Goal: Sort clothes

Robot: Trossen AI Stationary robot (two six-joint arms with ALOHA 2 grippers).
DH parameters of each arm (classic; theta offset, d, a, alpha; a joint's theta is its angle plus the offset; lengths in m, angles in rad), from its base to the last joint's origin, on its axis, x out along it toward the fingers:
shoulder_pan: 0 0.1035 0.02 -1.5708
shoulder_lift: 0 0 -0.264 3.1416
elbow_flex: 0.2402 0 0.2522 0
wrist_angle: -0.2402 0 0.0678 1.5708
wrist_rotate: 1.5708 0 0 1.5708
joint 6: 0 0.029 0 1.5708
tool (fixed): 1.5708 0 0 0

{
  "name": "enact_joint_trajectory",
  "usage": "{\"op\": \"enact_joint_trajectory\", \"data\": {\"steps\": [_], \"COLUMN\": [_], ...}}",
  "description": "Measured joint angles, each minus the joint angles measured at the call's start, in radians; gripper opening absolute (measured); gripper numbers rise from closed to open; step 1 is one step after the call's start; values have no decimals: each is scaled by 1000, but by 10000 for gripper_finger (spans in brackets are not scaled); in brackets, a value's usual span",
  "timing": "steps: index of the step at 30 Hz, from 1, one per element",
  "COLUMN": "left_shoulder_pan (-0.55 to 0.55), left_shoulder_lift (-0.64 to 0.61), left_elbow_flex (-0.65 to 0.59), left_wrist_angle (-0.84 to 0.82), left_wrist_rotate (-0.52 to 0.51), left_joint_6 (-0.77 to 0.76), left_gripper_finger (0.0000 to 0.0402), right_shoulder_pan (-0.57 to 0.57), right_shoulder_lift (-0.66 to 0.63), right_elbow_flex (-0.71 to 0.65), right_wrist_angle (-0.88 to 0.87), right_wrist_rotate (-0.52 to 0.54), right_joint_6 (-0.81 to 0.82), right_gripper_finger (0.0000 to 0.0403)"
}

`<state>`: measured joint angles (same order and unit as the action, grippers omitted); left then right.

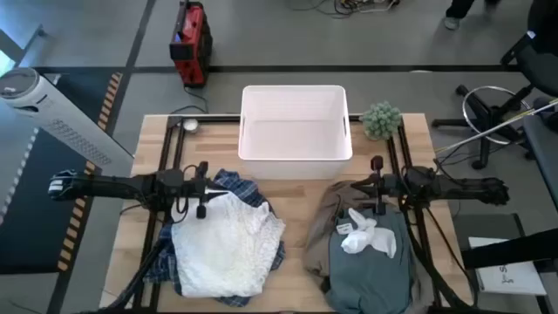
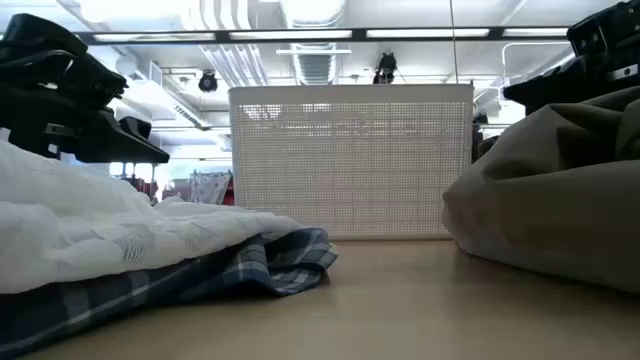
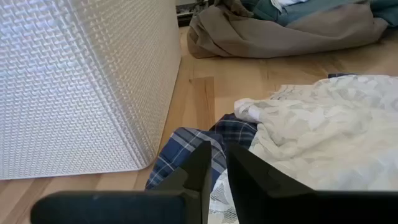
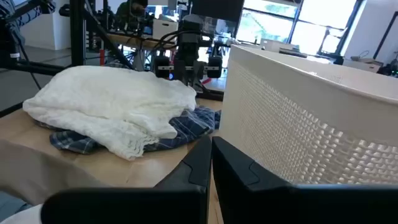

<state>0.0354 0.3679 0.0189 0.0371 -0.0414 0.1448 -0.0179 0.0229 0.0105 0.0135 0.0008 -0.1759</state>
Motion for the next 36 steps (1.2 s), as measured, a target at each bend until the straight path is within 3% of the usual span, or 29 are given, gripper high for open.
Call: {"op": "enact_joint_trajectory", "data": {"steps": [26,32,36], "left_shoulder_pan": [0,1,1], "left_shoulder_lift": [0,0,0], "left_elbow_flex": [0,0,0], "left_wrist_angle": [0,33,33], "left_wrist_rotate": [-1,-140,-151], "left_joint_6": [0,0,0], "left_gripper_finger": [37,37,37], "right_shoulder_pan": [0,0,0], "right_shoulder_lift": [0,0,0], "right_elbow_flex": [0,0,0], "right_wrist_angle": [0,0,0], "right_wrist_rotate": [0,0,0], "right_joint_6": [0,0,0], "right_gripper_finger": [0,0,0]}}
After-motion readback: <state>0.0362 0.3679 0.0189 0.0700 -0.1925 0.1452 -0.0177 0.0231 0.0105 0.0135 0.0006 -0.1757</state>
